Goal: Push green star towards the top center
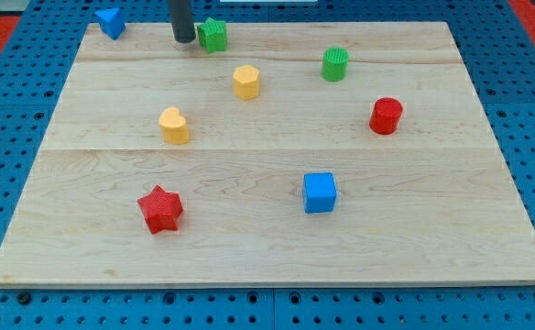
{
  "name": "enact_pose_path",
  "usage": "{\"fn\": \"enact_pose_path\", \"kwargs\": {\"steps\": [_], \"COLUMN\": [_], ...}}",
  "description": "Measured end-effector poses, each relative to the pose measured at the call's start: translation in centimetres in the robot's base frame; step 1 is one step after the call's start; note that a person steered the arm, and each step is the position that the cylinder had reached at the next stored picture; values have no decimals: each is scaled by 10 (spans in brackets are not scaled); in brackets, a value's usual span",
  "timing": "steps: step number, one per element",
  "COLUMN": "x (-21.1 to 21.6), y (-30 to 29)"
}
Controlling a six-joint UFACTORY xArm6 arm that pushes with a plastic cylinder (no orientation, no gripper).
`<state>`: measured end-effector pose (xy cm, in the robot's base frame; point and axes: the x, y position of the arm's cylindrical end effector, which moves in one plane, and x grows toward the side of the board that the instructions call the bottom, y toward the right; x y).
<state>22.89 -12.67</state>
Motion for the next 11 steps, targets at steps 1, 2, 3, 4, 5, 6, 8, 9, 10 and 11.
{"fn": "enact_pose_path", "kwargs": {"steps": [1, 2, 3, 4, 5, 6, 8, 9, 10, 11], "x": [-13, -24, -24, -24, -33, -37, -35, -34, -33, -29], "y": [27, 54, 60, 64, 69, 72, 80, 96, 97, 97]}}
